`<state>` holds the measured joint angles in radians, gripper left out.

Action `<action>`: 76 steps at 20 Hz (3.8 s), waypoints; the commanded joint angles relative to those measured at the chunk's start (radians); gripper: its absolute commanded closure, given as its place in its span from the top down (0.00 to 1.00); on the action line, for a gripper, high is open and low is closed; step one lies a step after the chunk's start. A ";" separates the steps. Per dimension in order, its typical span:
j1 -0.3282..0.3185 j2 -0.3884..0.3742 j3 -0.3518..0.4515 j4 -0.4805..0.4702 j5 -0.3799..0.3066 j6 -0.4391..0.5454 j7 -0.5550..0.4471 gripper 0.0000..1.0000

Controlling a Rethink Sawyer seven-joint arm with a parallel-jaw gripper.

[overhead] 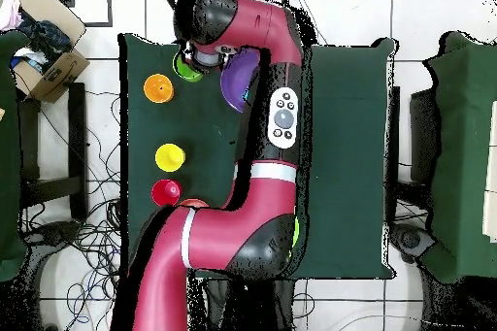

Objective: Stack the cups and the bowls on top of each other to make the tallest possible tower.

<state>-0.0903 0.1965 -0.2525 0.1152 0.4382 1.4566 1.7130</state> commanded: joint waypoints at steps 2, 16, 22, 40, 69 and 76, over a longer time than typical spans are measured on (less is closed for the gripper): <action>-0.028 0.036 -0.198 -0.043 0.171 0.053 -0.343 0.00; -0.168 0.174 -0.929 -0.132 0.825 -0.009 -0.485 0.00; -0.224 0.178 -1.165 -0.145 1.028 0.004 -0.537 0.00; -0.281 0.194 -1.382 -0.150 1.197 -0.012 -0.607 0.00; -0.291 0.206 -1.096 -0.154 0.880 0.044 -0.601 0.00; -0.254 0.231 -0.912 -0.151 0.689 0.016 -0.569 0.00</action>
<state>-0.3672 0.4095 -1.3539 -0.0125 1.3099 1.4560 1.4490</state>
